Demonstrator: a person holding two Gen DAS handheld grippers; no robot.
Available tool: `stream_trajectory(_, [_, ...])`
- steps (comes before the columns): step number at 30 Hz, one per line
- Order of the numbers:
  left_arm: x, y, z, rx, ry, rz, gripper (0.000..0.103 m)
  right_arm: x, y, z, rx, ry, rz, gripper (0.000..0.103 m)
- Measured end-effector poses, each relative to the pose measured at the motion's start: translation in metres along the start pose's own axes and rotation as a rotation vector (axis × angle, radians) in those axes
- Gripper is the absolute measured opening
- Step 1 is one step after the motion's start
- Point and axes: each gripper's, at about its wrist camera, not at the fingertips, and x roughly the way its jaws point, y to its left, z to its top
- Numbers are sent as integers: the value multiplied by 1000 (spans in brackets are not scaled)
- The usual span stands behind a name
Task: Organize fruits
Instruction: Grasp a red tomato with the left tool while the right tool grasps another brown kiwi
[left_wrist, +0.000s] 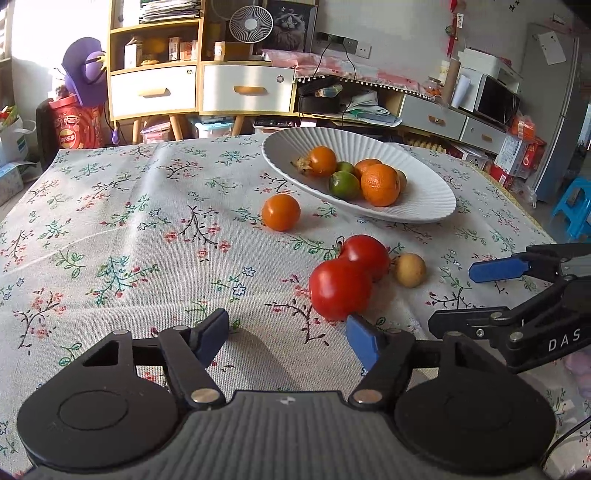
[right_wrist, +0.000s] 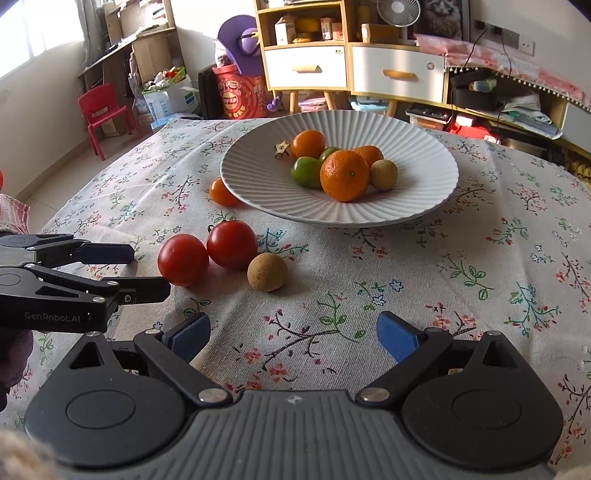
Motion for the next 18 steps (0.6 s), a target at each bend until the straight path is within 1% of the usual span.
stream_trajectory(3, [4,-4,4,12,-4,-22,60,0,1,0,-8,-10,5,95])
stream_trajectory(6, [6,-9,6,27,-5,-54,54,2,1,3,-17,-30,6,91])
stream_trajectory(11, [10,-18,7,70,-5,-58,45,6,3,6,-51,-60,2,76])
stream_trajectory(13, [11,-20,7,73,-8,-66,38,7,3,7,-65,-67,-4,72])
stream_trajectory(16, [11,-21,7,85,-10,-69,37,9,3,8,-75,-72,-9,65])
stream_trajectory(18, [10,-20,7,90,-11,-67,37,10,3,9,-84,-75,-10,62])
